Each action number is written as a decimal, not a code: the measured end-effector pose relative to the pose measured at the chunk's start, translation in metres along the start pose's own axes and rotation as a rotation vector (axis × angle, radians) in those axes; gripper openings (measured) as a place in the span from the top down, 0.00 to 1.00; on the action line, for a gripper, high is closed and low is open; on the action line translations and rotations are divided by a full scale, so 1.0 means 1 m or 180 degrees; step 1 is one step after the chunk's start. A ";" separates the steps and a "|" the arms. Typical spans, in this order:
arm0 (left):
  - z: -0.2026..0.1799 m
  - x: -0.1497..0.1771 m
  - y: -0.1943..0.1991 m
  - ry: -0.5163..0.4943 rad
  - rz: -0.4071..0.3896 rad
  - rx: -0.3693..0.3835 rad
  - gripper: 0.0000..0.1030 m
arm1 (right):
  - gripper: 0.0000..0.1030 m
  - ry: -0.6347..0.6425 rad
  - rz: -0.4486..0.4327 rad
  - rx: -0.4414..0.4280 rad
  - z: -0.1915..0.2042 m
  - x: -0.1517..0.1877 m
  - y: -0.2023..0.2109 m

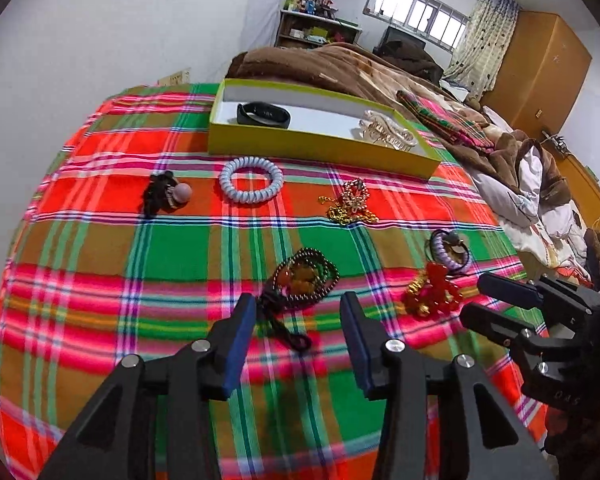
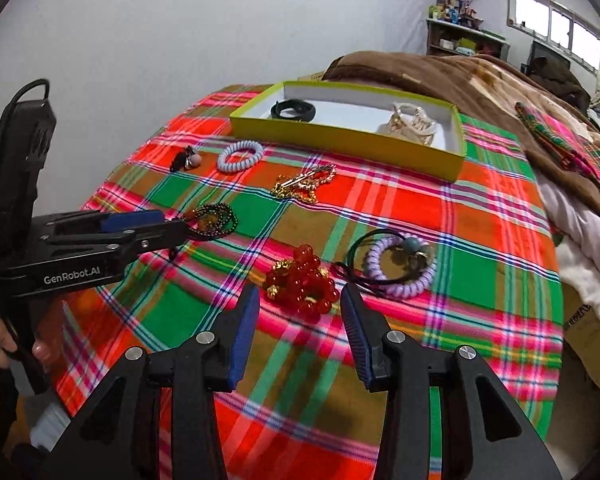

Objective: Organize jewelry
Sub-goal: 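Grasp the beaded bracelet with the left tool while the right tool grasps the red bead cluster, then carry both items into the white box and open both tools, then grasp the lavender coil with black cord using the right tool, then grasp the gold brooch with the left tool while the right tool holds the lavender coil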

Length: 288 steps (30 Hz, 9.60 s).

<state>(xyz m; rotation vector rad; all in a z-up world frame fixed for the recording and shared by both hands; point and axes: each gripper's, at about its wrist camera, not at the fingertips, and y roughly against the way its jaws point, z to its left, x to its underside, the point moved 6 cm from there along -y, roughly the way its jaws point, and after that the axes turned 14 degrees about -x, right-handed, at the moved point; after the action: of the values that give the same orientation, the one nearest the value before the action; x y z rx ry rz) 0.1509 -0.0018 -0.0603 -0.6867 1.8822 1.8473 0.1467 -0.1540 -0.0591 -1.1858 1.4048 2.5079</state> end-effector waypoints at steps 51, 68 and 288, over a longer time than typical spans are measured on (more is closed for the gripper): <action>-0.004 -0.017 0.030 -0.0168 -0.0424 -0.0082 0.85 | 0.80 0.0003 0.0148 -0.0385 0.012 -0.002 -0.009; 0.001 -0.010 0.024 -0.0094 -0.0328 -0.0033 0.85 | 0.90 -0.0181 0.0023 -0.0566 0.008 0.004 -0.001; -0.073 -0.054 -0.056 -0.0580 -0.0116 0.0227 0.88 | 1.00 -0.0146 -0.0374 0.0291 -0.062 -0.039 0.033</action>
<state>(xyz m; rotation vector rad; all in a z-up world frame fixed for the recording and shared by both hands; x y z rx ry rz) 0.2316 -0.0710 -0.0694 -0.5073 1.7964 1.7479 0.1992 -0.2071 -0.0301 -1.1513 1.3799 2.3510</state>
